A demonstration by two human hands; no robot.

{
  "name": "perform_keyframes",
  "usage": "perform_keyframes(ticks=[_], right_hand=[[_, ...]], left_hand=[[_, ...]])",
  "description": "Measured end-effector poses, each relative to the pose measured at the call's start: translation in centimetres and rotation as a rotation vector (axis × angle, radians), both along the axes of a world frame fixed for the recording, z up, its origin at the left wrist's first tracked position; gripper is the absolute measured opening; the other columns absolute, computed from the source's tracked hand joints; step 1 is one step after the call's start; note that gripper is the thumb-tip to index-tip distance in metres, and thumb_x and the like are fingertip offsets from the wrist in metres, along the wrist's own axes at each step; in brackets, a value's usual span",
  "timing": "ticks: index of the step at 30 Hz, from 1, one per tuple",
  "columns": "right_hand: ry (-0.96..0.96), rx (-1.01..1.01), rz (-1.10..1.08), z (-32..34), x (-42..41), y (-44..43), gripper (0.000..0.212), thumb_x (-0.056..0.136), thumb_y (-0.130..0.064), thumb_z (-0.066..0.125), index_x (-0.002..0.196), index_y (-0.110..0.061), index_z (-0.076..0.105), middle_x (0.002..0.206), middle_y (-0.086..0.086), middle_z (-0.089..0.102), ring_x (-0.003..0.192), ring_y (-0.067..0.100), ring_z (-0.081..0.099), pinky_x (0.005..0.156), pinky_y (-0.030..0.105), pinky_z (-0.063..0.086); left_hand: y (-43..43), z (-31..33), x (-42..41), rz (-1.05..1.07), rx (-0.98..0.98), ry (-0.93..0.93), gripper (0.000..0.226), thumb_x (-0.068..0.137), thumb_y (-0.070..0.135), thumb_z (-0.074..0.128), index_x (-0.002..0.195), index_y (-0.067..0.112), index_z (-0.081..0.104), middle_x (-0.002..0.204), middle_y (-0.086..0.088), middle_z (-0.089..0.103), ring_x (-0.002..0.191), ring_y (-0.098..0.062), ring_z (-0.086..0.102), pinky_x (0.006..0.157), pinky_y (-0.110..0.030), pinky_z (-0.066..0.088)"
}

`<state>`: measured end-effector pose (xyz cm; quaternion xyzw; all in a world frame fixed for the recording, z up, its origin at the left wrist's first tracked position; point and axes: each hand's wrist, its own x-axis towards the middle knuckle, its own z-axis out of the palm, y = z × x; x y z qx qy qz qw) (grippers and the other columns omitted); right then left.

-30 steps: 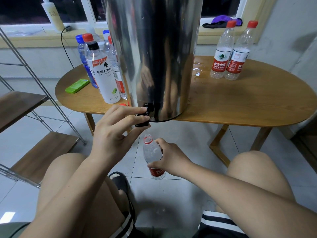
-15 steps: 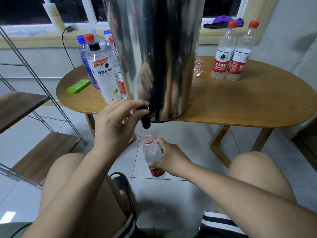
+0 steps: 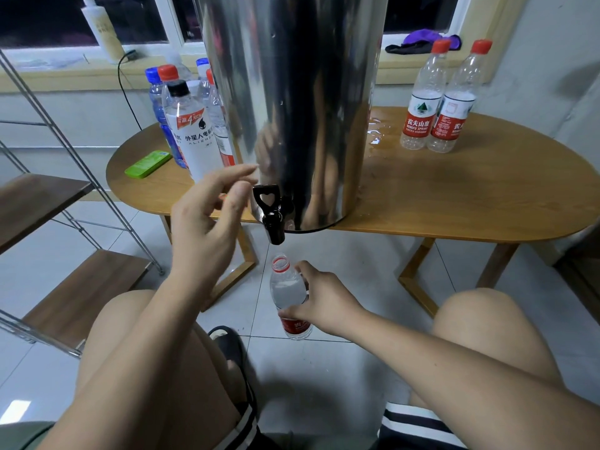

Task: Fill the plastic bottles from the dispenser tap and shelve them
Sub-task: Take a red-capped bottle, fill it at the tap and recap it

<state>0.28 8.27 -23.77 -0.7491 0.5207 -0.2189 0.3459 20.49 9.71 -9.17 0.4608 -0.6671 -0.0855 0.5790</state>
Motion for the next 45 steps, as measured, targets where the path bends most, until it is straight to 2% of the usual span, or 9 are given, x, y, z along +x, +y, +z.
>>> perform_keyframes(ticks=[3, 7, 16, 23, 27, 33, 39, 42, 45], right_hand=[[-0.032, 0.019, -0.008, 0.1, -0.2, 0.1, 0.069, 0.073, -0.046, 0.095, 0.127, -0.037, 0.054, 0.114, -0.011, 0.072, 0.102, 0.011, 0.069, 0.088, 0.034, 0.06], [-0.035, 0.031, -0.009, 0.2, -0.2, 0.3, 0.071, 0.07, -0.051, 0.095, 0.126, -0.041, 0.053, 0.114, -0.014, 0.072, 0.103, 0.007, 0.07, 0.093, 0.037, 0.061], [-0.064, 0.064, -0.01, 0.2, -0.4, 0.7, 0.069, 0.064, -0.055, 0.094, 0.12, -0.044, 0.054, 0.113, -0.015, 0.073, 0.107, 0.008, 0.071, 0.095, 0.043, 0.062], [-0.074, 0.061, 0.002, 0.6, -1.0, 1.3, 0.065, 0.066, -0.053, 0.094, 0.117, -0.046, 0.055, 0.111, -0.018, 0.074, 0.103, 0.007, 0.073, 0.094, 0.043, 0.063], [-0.081, 0.055, 0.005, 1.0, -1.2, 1.6, 0.063, 0.066, -0.054, 0.094, 0.116, -0.047, 0.055, 0.111, -0.018, 0.074, 0.103, 0.007, 0.073, 0.095, 0.042, 0.063], [-0.071, 0.051, 0.002, 1.5, -1.6, 2.0, 0.062, 0.065, -0.055, 0.093, 0.114, -0.044, 0.056, 0.107, -0.018, 0.074, 0.101, 0.006, 0.073, 0.093, 0.042, 0.063], [-0.022, 0.036, 0.03, 1.9, -1.5, 2.3, 0.064, 0.067, -0.055, 0.093, 0.117, -0.047, 0.055, 0.108, -0.018, 0.073, 0.099, 0.004, 0.07, 0.088, 0.038, 0.064], [0.016, 0.01, 0.047, 2.3, -1.4, 2.7, 0.061, 0.068, -0.054, 0.093, 0.112, -0.049, 0.051, 0.103, -0.017, 0.071, 0.093, 0.006, 0.068, 0.079, 0.034, 0.061], [0.04, -0.003, 0.054, 2.6, -1.3, 2.9, 0.058, 0.068, -0.055, 0.093, 0.106, -0.048, 0.049, 0.099, -0.016, 0.069, 0.089, 0.007, 0.067, 0.073, 0.032, 0.058]], left_hand=[[-0.9, -0.4, 1.8, 0.112, 0.058, 0.066, 0.022, 0.115, 0.029, 0.056, 0.122, 0.021, 0.076, 0.108, 0.006, 0.079, 0.1, -0.011, 0.075, 0.082, -0.03, 0.055], [-3.2, -2.4, 4.9, 0.295, 0.216, -0.123, 0.019, 0.104, 0.026, 0.07, 0.122, 0.024, 0.075, 0.109, 0.01, 0.077, 0.101, -0.007, 0.07, 0.091, -0.035, 0.057], [-7.6, -5.6, 6.0, 0.336, 0.416, -0.391, 0.034, 0.097, 0.042, 0.073, 0.127, 0.026, 0.071, 0.119, 0.0, 0.072, 0.116, -0.026, 0.063, 0.09, -0.042, 0.051], [-9.5, -6.4, 4.9, 0.315, 0.387, -0.489, 0.015, 0.099, 0.016, 0.068, 0.113, 0.019, 0.071, 0.103, -0.005, 0.071, 0.097, -0.032, 0.06, 0.078, -0.036, 0.039], [-8.0, -5.9, 4.6, 0.294, 0.364, -0.413, 0.016, 0.099, 0.015, 0.072, 0.113, 0.023, 0.073, 0.1, 0.005, 0.069, 0.087, -0.015, 0.059, 0.07, -0.019, 0.041], [-1.8, -5.4, 3.7, 0.092, 0.375, -0.32, 0.019, 0.096, 0.034, 0.083, 0.113, 0.031, 0.075, 0.099, 0.017, 0.076, 0.096, -0.001, 0.07, 0.079, -0.022, 0.054], [2.3, -6.3, 2.9, -0.178, 0.578, -0.021, 0.023, 0.09, 0.04, 0.087, 0.108, 0.029, 0.079, 0.102, 0.003, 0.08, 0.092, -0.017, 0.075, 0.082, -0.036, 0.061], [3.2, -6.1, 2.0, -0.259, 0.572, 0.048, 0.026, 0.085, 0.036, 0.089, 0.107, 0.024, 0.079, 0.1, 0.001, 0.079, 0.079, -0.008, 0.07, 0.067, -0.017, 0.053], [3.1, -6.1, 1.7, -0.236, 0.534, -0.035, 0.029, 0.08, 0.04, 0.091, 0.105, 0.029, 0.081, 0.099, 0.004, 0.078, 0.087, -0.013, 0.07, 0.072, -0.018, 0.05]])
